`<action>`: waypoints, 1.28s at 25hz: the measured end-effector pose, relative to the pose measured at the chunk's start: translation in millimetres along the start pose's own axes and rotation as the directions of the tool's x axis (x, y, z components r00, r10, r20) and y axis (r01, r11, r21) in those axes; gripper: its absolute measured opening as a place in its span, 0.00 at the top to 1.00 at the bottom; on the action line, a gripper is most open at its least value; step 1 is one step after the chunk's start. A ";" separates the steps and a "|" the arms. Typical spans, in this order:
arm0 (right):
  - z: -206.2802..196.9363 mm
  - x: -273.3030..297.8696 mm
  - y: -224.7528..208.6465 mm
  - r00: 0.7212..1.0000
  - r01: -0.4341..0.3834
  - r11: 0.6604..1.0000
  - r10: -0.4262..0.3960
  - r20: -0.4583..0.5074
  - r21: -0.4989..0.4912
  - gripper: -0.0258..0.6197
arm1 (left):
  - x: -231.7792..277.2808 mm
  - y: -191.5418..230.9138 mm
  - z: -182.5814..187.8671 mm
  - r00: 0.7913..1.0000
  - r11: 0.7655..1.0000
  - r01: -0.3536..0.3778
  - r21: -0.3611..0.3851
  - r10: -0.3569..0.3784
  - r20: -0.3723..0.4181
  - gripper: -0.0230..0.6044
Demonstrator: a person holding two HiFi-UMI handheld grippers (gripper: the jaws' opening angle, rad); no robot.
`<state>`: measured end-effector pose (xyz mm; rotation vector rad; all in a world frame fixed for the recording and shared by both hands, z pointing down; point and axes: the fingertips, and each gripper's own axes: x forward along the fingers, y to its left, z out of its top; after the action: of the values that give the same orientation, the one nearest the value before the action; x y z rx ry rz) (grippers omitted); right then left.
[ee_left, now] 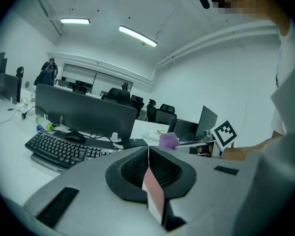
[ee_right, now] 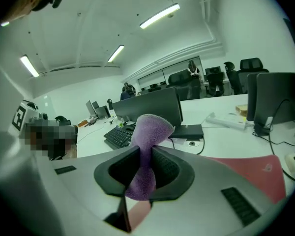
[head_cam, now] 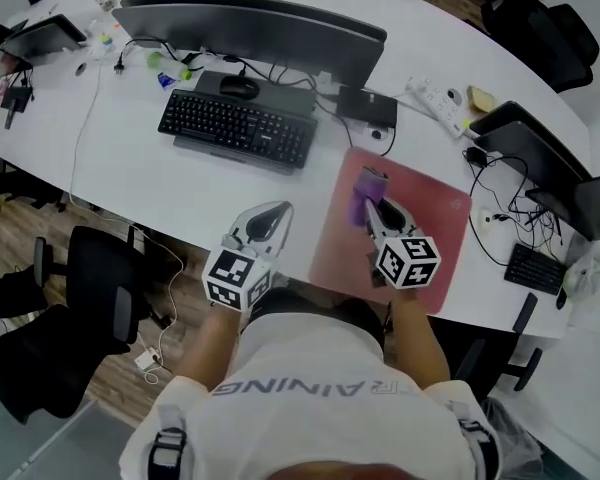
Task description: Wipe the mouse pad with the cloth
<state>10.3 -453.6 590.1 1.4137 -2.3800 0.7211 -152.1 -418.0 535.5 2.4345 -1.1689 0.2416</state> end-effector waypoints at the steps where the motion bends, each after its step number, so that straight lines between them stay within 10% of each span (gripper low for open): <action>1: -2.0 12.9 4.1 1.000 -0.016 1.000 0.016 -0.016 -0.008 0.82 | -0.9 3.5 -1.6 1.000 1.000 -0.010 -0.007 0.010 -0.004 0.91; 15: -79.3 141.5 -28.0 0.956 -0.033 0.998 0.014 -0.293 -0.060 0.82 | 18.5 2.0 -31.9 0.993 0.993 -0.099 -0.070 0.094 -0.068 0.91; 32: -102.7 101.6 -128.5 0.925 0.108 0.994 -0.103 -0.367 -0.006 0.82 | 65.3 -54.4 -15.0 0.995 0.997 -0.061 -0.044 0.058 -0.076 0.91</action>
<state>72.5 -523.0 759.4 1.2700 -2.0006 0.8869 -68.3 -427.0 554.3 2.3323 -1.2020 0.3169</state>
